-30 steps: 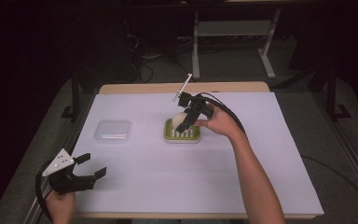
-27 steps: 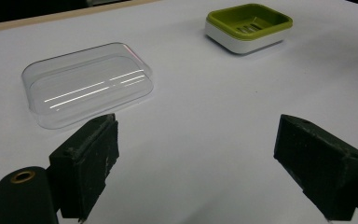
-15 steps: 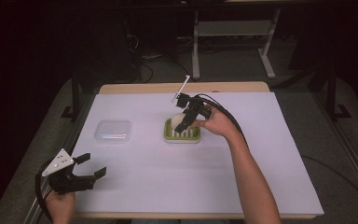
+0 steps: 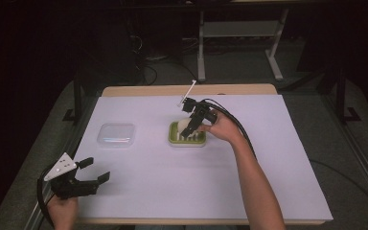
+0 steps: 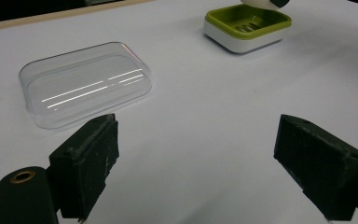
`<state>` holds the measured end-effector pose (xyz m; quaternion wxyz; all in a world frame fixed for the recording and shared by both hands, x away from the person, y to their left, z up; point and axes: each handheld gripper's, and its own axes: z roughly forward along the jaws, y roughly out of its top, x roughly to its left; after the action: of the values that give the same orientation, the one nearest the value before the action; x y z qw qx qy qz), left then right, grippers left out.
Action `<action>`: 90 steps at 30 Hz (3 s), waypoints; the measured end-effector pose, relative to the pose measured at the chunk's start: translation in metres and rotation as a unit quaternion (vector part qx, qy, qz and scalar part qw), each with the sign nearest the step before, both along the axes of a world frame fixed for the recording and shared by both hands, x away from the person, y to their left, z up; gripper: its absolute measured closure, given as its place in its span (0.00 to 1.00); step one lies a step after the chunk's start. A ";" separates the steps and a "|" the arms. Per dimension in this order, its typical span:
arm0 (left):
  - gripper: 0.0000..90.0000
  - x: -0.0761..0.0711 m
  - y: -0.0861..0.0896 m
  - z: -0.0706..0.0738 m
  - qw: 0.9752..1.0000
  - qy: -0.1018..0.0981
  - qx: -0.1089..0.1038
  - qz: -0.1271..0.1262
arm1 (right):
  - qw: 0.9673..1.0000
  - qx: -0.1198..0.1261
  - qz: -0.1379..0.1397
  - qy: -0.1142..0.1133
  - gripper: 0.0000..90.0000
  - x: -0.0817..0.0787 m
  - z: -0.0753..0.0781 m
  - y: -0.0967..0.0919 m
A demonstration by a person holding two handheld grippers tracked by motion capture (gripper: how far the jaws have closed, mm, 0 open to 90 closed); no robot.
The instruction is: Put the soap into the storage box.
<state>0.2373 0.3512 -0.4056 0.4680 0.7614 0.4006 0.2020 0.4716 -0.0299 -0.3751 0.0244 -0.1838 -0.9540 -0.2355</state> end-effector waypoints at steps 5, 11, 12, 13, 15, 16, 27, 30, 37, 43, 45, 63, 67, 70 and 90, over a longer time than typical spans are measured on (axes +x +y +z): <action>0.15 0.000 0.000 0.000 1.000 -0.001 0.001 0.000 | 1.000 0.002 -0.004 0.000 0.26 0.002 -0.004 0.000; 0.15 0.000 -0.001 0.000 1.000 0.000 0.000 -0.001 | 1.000 -0.001 -0.009 0.001 0.26 0.004 -0.008 0.000; 0.15 0.000 -0.001 0.000 1.000 -0.001 0.000 -0.001 | 1.000 -0.002 -0.008 0.000 0.26 0.004 -0.008 0.000; 0.15 0.000 -0.001 0.000 1.000 0.000 0.001 -0.001 | 1.000 -0.002 -0.010 0.001 0.26 0.004 -0.009 0.000; 0.15 0.000 0.000 0.000 1.000 0.000 0.004 -0.002 | 1.000 -0.001 -0.016 0.004 0.26 0.005 -0.010 -0.001; 0.15 0.000 0.000 0.000 1.000 0.000 0.002 -0.001 | 1.000 -0.002 -0.016 0.005 0.26 0.006 -0.012 -0.001; 0.15 0.000 0.000 0.000 1.000 0.000 0.002 -0.001 | 1.000 -0.003 -0.025 0.015 0.26 0.010 -0.023 -0.002; 0.15 0.000 0.001 0.000 1.000 -0.001 0.003 -0.001 | 0.999 -0.006 -0.028 0.014 0.26 0.009 -0.024 -0.001; 0.15 0.000 -0.001 0.000 1.000 0.000 0.002 -0.002 | 1.000 -0.007 -0.029 0.009 0.26 0.009 -0.029 -0.002; 0.15 0.000 -0.001 0.000 1.000 0.001 0.002 -0.002 | 1.000 -0.008 -0.029 0.008 0.26 0.008 -0.029 -0.001; 0.15 0.000 -0.001 0.000 1.000 0.001 0.002 -0.002 | 1.000 -0.007 -0.028 0.008 0.26 0.008 -0.029 0.000; 0.15 0.001 -0.001 0.000 1.000 0.001 0.003 -0.003 | 0.999 -0.016 -0.027 0.007 0.26 0.008 -0.029 0.001; 0.15 0.000 -0.001 0.000 1.000 0.000 0.001 -0.002 | 0.999 -0.013 -0.030 0.007 0.26 0.007 -0.028 0.002; 0.15 0.000 -0.001 0.000 1.000 0.000 0.001 -0.002 | 0.999 -0.015 -0.028 0.007 0.26 0.007 -0.029 0.002; 0.15 0.001 -0.002 0.000 1.000 -0.001 0.004 -0.005 | 0.999 0.007 -0.031 -0.006 0.28 0.005 -0.019 0.000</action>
<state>0.2378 0.3495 -0.4056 0.4659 0.7653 0.3955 0.2019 0.4769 -0.0302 -0.3945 0.0128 -0.2122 -0.9463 -0.2435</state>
